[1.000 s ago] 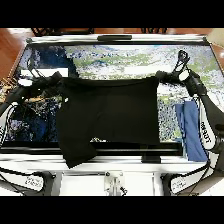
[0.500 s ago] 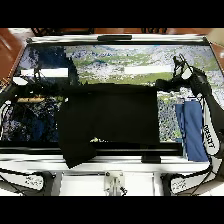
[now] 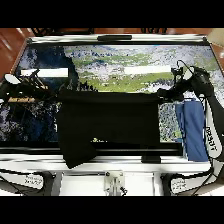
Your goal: Fold the shirts.
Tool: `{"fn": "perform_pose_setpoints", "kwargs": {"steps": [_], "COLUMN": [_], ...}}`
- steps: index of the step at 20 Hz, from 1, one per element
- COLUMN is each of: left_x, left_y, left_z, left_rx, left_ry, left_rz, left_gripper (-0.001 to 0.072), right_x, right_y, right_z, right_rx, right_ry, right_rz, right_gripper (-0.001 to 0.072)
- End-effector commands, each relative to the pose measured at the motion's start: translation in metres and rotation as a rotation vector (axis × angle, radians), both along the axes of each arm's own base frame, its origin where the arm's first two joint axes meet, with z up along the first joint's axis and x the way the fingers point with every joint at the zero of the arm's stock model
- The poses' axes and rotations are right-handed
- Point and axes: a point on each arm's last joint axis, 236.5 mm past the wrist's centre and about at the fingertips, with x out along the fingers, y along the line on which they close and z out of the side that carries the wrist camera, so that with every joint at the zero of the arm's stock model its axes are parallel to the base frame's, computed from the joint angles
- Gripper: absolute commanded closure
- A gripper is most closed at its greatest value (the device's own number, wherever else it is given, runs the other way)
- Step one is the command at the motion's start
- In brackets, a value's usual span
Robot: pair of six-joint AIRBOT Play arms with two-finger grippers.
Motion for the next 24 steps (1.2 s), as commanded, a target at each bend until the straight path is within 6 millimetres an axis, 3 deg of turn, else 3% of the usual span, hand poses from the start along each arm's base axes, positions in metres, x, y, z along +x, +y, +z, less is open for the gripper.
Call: {"fn": "perform_pose_setpoints", "kwargs": {"steps": [1, 5, 8, 9, 10, 11, 12, 15, 17, 19, 22, 24], "left_x": [-0.004, -0.042, -0.045, -0.046, -0.048, -0.051, -0.055, -0.072, -0.093, -0.137, -0.21, -0.237], "left_y": [0.011, -0.009, -0.008, -0.008, -0.01, -0.009, -0.006, 0.011, 0.028, 0.027, 0.002, -0.012], "left_z": [0.007, -0.034, -0.039, -0.037, -0.032, -0.026, -0.016, 0.022, 0.033, 0.021, -0.016, -0.034], "left_rx": [-0.004, -0.035, -0.038, -0.047, -0.066, -0.076, -0.089, -0.12, -0.106, -0.113, -0.174, -0.182], "left_ry": [0.035, 0.172, 0.187, 0.2, 0.21, 0.233, 0.253, 0.293, 0.298, 0.346, 0.424, 0.424], "left_rz": [0.038, 0.025, 0.043, 0.059, 0.053, 0.053, 0.042, 0.013, 0.035, 0.033, 0.047, 0.049], "left_gripper": [0.0673, 0.0673, 0.0672, 0.0645, 0.0445, 0.0214, 0.0126, 0.0139, 0.0342, 0.0322, 0.0313, 0.0313], "right_x": [-0.013, -0.041, -0.056, -0.055, -0.055, -0.056, -0.056, -0.069, -0.087, -0.107, -0.131, -0.139], "right_y": [-0.004, 0.008, 0.017, 0.018, 0.014, 0.008, -0.001, -0.046, -0.073, -0.093, -0.11, -0.11], "right_z": [0.002, -0.02, -0.033, -0.031, -0.026, -0.016, -0.005, 0.04, 0.063, 0.076, 0.079, 0.077], "right_rx": [-0.019, -0.012, -0.008, -0.003, -0.012, -0.03, -0.059, -0.178, -0.192, -0.187, -0.184, -0.182], "right_ry": [0.05, 0.152, 0.201, 0.198, 0.192, 0.186, 0.178, 0.147, 0.143, 0.143, 0.12, 0.112], "right_rz": [-0.016, -0.02, -0.003, -0.012, -0.011, 0.002, 0.005, -0.013, -0.057, -0.101, -0.171, -0.179], "right_gripper": [0.0646, 0.0646, 0.0637, 0.0532, 0.0283, 0.0205, 0.0205, 0.0205, 0.0205, 0.0205, 0.0205, 0.0205]}}
